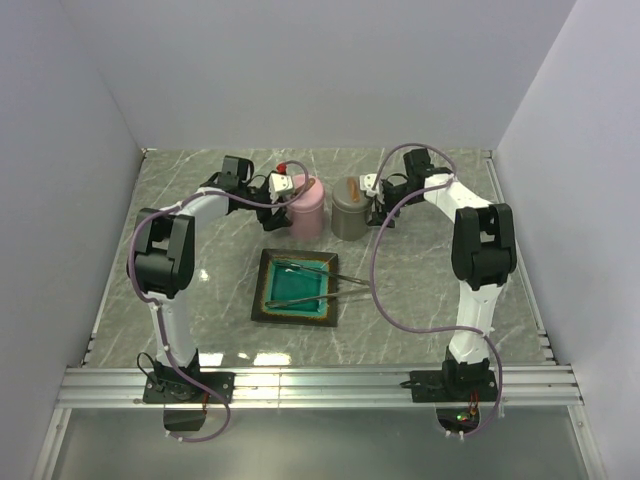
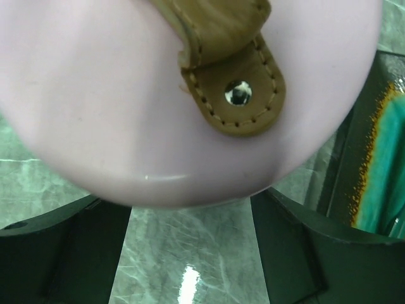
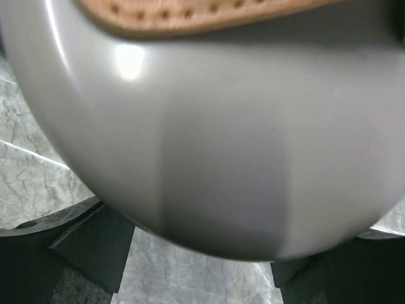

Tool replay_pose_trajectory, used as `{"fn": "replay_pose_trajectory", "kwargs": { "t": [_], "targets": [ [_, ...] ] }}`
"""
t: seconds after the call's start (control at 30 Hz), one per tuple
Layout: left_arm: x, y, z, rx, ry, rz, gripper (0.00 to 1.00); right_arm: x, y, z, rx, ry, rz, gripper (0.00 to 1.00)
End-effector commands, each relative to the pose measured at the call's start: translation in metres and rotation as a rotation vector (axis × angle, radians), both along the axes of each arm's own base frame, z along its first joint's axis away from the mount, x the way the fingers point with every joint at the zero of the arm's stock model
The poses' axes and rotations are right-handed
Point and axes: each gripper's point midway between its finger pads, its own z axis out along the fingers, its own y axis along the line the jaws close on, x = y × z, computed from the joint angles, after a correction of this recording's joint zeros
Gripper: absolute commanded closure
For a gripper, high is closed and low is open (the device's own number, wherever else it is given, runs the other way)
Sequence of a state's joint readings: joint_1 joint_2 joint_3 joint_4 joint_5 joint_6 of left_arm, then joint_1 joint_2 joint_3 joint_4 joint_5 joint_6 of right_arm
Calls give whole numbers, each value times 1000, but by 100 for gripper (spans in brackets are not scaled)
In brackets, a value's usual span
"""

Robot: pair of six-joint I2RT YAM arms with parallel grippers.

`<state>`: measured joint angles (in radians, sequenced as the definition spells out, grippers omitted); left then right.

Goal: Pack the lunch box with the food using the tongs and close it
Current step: Move the lunch box, then reset both arms

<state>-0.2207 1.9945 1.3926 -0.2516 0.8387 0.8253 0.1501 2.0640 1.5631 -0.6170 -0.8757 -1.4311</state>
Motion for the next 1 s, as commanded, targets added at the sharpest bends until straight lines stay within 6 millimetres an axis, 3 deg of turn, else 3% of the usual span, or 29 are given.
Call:
{"fn": "replay_pose_trajectory", "kwargs": {
  "t": [0.0, 0.17, 0.33, 0.47, 0.63, 0.7, 0.77, 0.8, 0.87, 0.9, 0.93, 0.97],
  "targets": [
    [21, -7, 22, -41, -82, 33, 20, -14, 9, 0, -24, -10, 51, 20],
    [16, -10, 28, -66, -57, 40, 20, -19, 11, -2, -33, -3, 43, 20],
    [2, -4, 27, -34, -57, 28, 18, -3, 1, 8, -11, 19, -71, 18],
    [-13, 7, 32, -34, -39, 51, 18, 23, -26, 34, 60, 32, -221, 18],
    [-27, 20, 45, -71, 5, 92, 18, 20, -57, 66, 115, 22, -316, 14],
    [-31, 26, 58, -87, 16, 131, 18, 13, -64, 82, 128, 10, -338, 14],
    [-32, 33, 74, -99, 25, 181, 18, 10, -83, 93, 139, 26, -398, 13],
    [-35, 35, 78, -117, 78, 217, 17, 9, -91, 109, 163, 43, -460, 11],
    [-33, 44, 105, -159, 86, 277, 14, 7, -99, 129, 192, 61, -530, 9],
    [-34, 45, 115, -190, 131, 320, 1, 6, -102, 143, 223, 92, -587, 8],
    [-36, 49, 134, -204, 126, 340, 0, 4, -111, 148, 218, 114, -644, 2],
    [-35, 56, 142, -201, 129, 380, 1, 2, -114, 166, 243, 121, -694, 1]
  ]
}}
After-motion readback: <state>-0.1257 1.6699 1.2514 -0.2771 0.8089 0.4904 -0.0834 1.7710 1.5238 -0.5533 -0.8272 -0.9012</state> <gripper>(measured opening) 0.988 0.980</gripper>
